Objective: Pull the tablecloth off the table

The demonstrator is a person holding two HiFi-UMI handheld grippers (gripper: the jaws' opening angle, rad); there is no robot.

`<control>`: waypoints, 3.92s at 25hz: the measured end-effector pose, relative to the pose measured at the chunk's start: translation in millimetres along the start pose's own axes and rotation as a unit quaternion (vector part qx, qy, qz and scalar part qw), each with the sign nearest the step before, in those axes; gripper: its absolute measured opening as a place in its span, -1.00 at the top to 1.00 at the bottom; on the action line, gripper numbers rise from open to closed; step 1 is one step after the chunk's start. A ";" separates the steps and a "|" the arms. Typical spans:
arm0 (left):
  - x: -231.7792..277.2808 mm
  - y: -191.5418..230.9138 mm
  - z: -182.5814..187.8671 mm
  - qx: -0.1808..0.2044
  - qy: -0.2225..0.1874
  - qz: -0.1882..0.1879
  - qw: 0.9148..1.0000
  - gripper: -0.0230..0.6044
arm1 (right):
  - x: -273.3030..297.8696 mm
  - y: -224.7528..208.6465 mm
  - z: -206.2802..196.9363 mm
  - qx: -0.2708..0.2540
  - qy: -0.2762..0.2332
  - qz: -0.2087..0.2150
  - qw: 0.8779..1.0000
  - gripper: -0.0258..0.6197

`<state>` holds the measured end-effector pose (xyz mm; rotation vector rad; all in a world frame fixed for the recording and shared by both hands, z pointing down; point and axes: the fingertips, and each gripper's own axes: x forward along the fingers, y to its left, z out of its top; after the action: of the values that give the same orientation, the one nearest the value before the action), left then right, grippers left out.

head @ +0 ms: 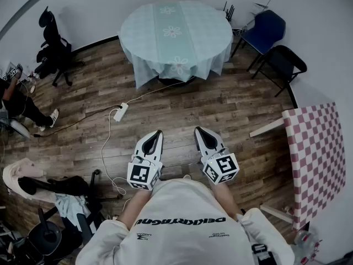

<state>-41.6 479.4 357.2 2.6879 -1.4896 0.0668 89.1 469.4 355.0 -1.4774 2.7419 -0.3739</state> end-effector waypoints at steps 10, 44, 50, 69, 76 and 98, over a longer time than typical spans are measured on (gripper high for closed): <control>5.6 -20.3 -13.9 0.006 0.023 0.009 1.000 0.88 | -13.3 -18.6 2.3 0.016 -0.022 0.000 1.000 0.81; 222.0 198.3 -16.5 -0.051 0.047 -0.044 0.997 0.88 | 252.3 -115.6 38.3 0.009 0.003 -0.097 0.995 0.81; 268.3 251.2 -14.9 -0.047 0.049 -0.066 0.995 0.88 | 315.6 -139.0 50.4 -0.005 0.008 -0.131 0.991 0.81; 411.7 331.3 -24.0 -0.009 0.074 -0.034 0.997 0.88 | 430.6 -246.4 63.3 -0.018 0.038 -0.154 0.987 0.81; 492.0 350.3 -28.0 -0.014 0.093 0.015 0.996 0.88 | 479.9 -322.7 74.0 -0.007 0.050 -0.138 0.989 0.81; 656.7 423.5 -68.1 -0.051 0.129 0.099 0.985 0.87 | 614.0 -489.3 42.5 0.003 0.111 -0.137 0.984 0.77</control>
<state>-53.1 -294.0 487.7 2.3380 -1.6212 0.3262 155.0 -303.5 483.1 -1.9273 2.6907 -0.5825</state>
